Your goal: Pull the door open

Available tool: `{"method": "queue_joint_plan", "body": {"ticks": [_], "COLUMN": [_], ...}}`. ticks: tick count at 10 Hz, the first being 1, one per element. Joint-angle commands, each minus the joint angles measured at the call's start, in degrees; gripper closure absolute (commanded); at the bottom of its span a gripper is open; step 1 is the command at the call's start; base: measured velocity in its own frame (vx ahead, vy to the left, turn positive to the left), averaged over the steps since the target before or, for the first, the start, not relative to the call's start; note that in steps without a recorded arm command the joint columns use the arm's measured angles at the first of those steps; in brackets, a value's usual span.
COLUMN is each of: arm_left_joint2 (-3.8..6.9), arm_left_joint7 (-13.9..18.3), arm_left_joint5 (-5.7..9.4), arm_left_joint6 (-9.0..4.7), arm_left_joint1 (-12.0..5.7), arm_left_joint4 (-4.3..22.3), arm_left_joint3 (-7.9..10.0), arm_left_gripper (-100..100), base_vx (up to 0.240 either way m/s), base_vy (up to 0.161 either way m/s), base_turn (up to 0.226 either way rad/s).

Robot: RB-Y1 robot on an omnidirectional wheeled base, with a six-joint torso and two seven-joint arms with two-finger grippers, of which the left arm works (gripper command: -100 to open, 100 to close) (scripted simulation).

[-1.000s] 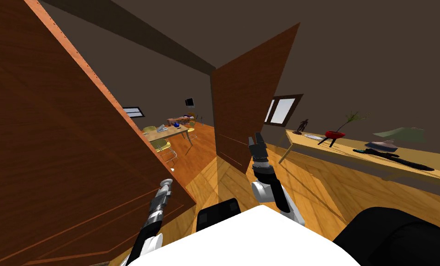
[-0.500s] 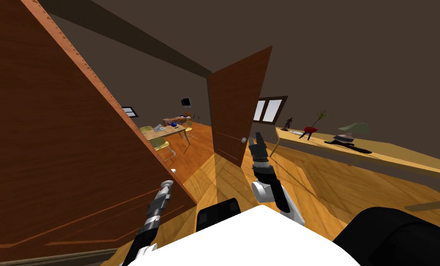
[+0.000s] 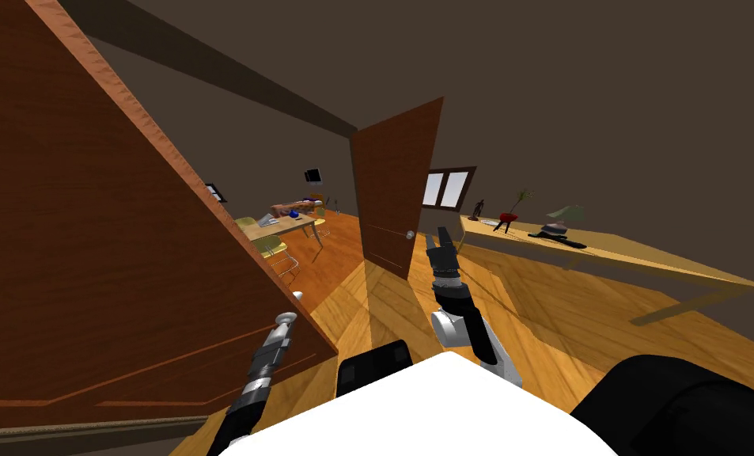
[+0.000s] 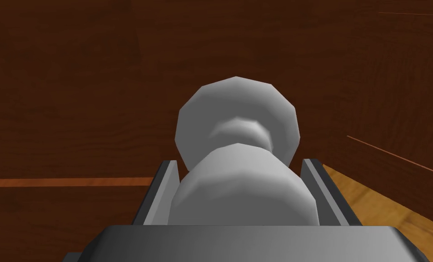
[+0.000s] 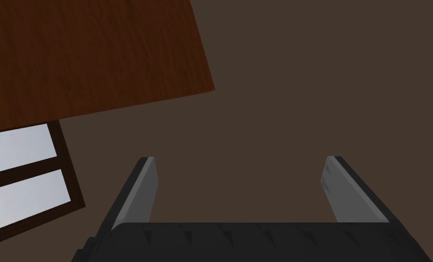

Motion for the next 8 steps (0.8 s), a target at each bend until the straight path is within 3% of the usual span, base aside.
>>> {"method": "queue_joint_plan", "body": {"ticks": [1,7,8], "arm_left_joint2": [0.67,3.29,3.01], "arm_left_joint7": [1.03,4.27,3.82], "arm_left_joint5": [-0.44,-1.69,-1.60], "arm_left_joint6": [-1.28,-5.36,-4.67], "arm_left_joint1": [0.53,2.19,2.07], "arm_left_joint4": [0.21,0.86,0.63], "arm_left_joint3": [-0.95,-3.71,-3.49], "arm_left_gripper": [100,100,100], "base_vx": [-0.194,-0.203,-0.088], "base_vy": [0.057,0.058,0.019], "base_turn": [-0.120,-0.119,-0.023]}}
